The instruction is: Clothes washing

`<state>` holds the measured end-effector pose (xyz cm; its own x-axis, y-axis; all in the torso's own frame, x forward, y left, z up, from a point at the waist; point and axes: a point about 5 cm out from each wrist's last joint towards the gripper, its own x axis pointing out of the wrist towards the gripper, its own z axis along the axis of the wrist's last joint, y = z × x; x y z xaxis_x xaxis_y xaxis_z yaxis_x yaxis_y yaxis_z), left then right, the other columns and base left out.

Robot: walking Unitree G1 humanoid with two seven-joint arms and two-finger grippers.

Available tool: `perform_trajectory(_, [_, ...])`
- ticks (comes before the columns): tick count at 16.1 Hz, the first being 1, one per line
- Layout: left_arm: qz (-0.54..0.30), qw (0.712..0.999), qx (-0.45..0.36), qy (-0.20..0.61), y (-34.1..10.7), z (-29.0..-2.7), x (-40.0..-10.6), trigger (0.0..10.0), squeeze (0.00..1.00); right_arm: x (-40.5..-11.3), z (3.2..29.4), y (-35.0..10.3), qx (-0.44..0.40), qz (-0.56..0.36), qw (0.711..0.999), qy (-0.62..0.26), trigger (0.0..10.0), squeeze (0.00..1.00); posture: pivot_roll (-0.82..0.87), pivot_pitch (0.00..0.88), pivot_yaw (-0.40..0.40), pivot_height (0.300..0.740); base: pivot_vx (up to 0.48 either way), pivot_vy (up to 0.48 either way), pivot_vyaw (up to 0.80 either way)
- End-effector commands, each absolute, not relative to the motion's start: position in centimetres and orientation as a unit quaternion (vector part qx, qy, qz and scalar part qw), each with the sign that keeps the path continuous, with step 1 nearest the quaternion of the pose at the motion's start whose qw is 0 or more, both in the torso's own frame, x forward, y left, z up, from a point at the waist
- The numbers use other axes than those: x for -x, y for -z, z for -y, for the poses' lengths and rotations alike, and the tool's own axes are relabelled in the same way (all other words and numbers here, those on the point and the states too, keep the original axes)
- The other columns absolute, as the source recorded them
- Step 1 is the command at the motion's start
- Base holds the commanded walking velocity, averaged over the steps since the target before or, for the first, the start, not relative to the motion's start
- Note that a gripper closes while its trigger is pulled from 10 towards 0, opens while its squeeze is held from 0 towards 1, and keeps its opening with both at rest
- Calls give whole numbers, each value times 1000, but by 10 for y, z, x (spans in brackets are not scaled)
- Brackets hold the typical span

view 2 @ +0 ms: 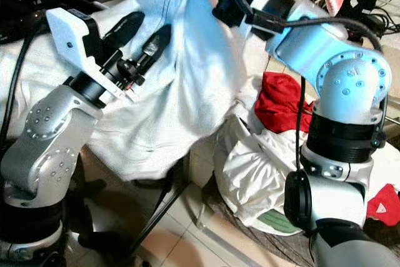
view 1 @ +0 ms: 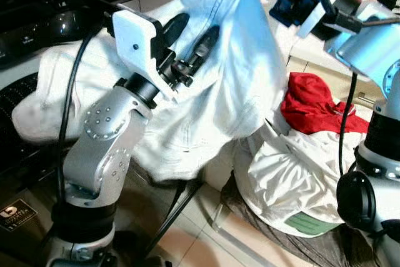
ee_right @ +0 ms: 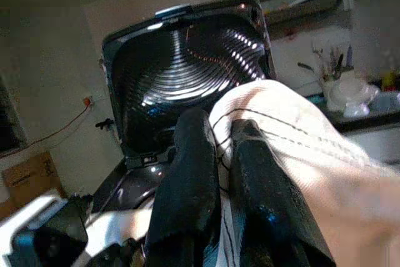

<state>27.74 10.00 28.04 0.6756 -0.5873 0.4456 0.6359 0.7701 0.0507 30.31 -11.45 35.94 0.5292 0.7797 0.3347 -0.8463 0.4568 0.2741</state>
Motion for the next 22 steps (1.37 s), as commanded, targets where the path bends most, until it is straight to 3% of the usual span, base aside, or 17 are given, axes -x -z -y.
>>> perform_trajectory(1, [233,895,79,371,-285,-97,-268,10000,1000,-297,116,-361,-213,85,842,-487,0,0,-17,0,-27,740,0,0,0])
perform_trajectory(5, [231,857,134,441,-281,-88,-258,10000,1000,-292,112,-345,-213,58,842,-493,0,0,-20,0,-21,740,0,0,0])
perform_trajectory(9, [186,893,58,405,-258,-77,-274,10000,1000,-282,110,-343,-213,52,830,-512,0,0,-34,0,-8,740,0,0,0])
perform_trajectory(13, [166,911,15,376,-248,-81,-284,10000,1000,-274,111,-343,-212,51,819,-531,0,0,-36,0,-6,740,0,0,0])
perform_trajectory(14, [161,910,19,381,-247,-82,-283,1529,757,-274,112,-343,-213,49,820,-529,0,0,-35,0,-6,740,0,0,0])
perform_trajectory(15, [159,909,19,385,-247,-82,-283,0,180,-274,112,-342,-213,49,821,-528,0,0,-34,0,-6,740,0,0,0])
perform_trajectory(16, [159,907,18,389,-246,-83,-282,0,0,-274,111,-342,-214,47,821,-527,0,0,-30,0,-9,740,0,0,0])
perform_trajectory(22, [161,911,7,380,-246,-90,-283,0,0,-275,109,-339,-215,41,824,-523,0,0,-25,0,-9,740,0,0,0])
